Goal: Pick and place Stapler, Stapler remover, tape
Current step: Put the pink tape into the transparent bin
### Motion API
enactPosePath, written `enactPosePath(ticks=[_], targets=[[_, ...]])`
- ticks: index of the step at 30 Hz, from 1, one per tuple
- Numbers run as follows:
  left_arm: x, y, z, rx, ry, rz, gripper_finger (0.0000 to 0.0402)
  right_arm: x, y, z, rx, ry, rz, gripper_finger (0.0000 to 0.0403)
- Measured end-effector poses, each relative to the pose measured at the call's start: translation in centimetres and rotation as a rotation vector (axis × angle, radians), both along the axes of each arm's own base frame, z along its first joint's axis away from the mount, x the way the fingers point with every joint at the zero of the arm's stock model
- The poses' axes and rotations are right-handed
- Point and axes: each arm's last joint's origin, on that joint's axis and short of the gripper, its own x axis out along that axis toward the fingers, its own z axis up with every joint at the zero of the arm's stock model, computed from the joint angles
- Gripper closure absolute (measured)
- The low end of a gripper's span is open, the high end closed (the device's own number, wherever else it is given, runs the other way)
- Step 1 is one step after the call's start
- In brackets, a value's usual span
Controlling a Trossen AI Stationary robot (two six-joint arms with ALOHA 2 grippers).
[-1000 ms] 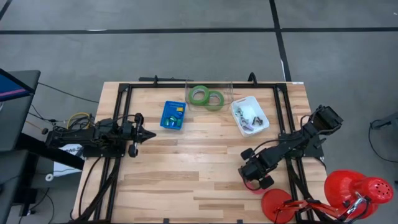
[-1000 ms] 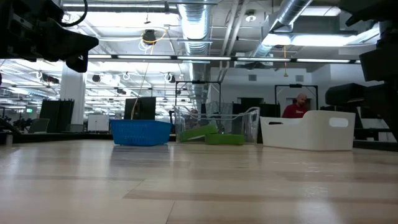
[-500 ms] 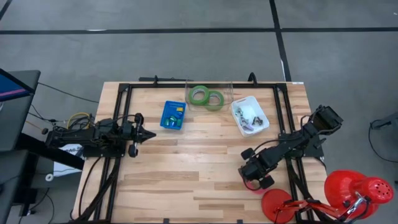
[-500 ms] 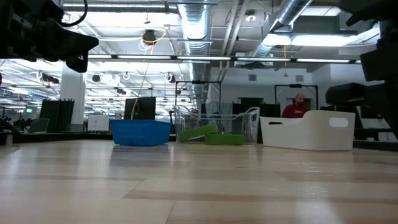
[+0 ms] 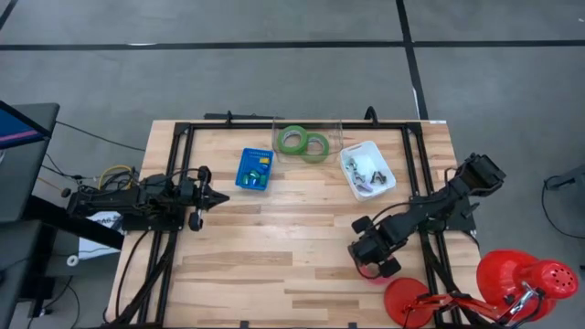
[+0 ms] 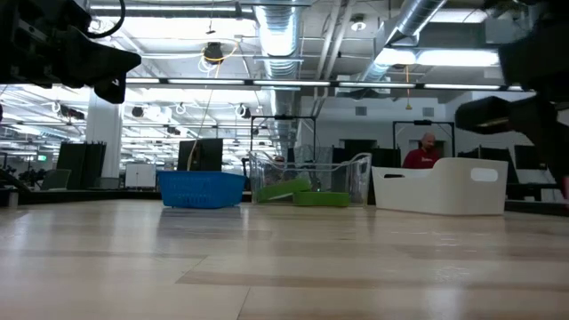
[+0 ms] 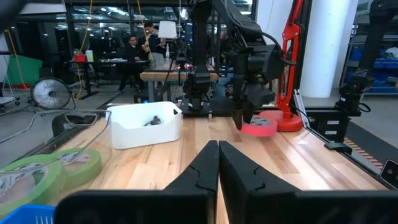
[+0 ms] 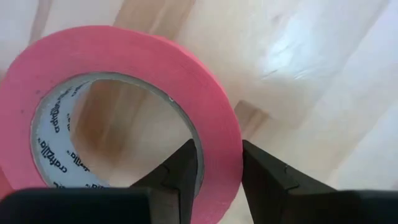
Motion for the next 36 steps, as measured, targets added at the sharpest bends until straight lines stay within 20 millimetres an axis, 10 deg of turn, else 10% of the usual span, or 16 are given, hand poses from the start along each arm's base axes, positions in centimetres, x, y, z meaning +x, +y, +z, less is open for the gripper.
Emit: enactPosePath(ticks=[17, 36], targets=[[0.0, 0.0, 0.1, 0.000, -0.008, 0.000, 0.0398, 4.6, -5.8, 5.1, 0.004, -0.202, -0.272, 0.0296], [0.0, 0.0, 0.2, 0.000, -0.017, 0.000, 0.0398, 7.9, -16.8, 10.8, 0.009, -0.409, -0.665, 0.0296]])
